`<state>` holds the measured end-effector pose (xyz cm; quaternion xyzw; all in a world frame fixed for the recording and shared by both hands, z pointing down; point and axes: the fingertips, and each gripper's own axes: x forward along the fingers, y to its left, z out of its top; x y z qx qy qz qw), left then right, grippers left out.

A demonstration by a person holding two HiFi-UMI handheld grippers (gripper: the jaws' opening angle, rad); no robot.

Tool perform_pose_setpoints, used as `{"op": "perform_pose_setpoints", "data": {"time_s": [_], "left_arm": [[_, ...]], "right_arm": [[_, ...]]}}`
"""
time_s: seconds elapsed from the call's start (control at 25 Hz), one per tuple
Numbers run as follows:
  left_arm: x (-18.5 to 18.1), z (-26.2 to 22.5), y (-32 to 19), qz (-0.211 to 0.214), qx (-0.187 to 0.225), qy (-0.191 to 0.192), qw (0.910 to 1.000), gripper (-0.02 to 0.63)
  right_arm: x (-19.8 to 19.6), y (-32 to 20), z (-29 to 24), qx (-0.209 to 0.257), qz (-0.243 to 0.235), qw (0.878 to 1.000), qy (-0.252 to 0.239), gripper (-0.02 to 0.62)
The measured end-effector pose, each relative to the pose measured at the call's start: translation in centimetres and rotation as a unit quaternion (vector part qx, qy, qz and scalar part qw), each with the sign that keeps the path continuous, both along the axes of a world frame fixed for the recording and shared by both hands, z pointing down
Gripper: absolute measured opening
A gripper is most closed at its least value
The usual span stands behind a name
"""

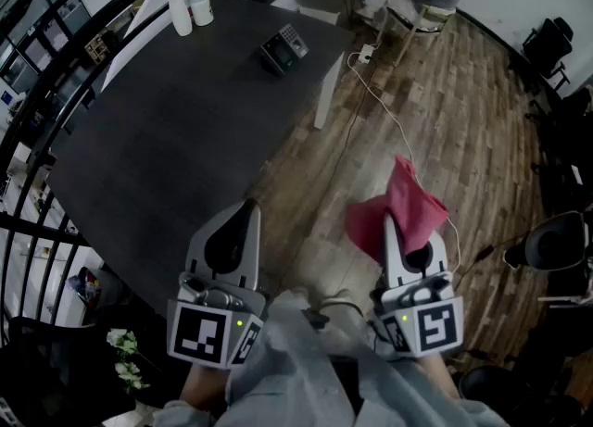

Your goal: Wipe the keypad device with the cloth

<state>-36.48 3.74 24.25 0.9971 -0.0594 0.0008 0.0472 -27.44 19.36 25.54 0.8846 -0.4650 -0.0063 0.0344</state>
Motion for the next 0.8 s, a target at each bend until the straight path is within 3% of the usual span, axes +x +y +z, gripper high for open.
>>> {"op": "perform_pose_setpoints", "data": {"time_s": [0.8], "left_arm": [[0.8,-0.1,1.5,0.029,0.003,0.006,0.9995,0.006]], "right_arm": [[-0.1,1.8,0.3,0.004,0.03,1.0,-0.005,0.026]]}}
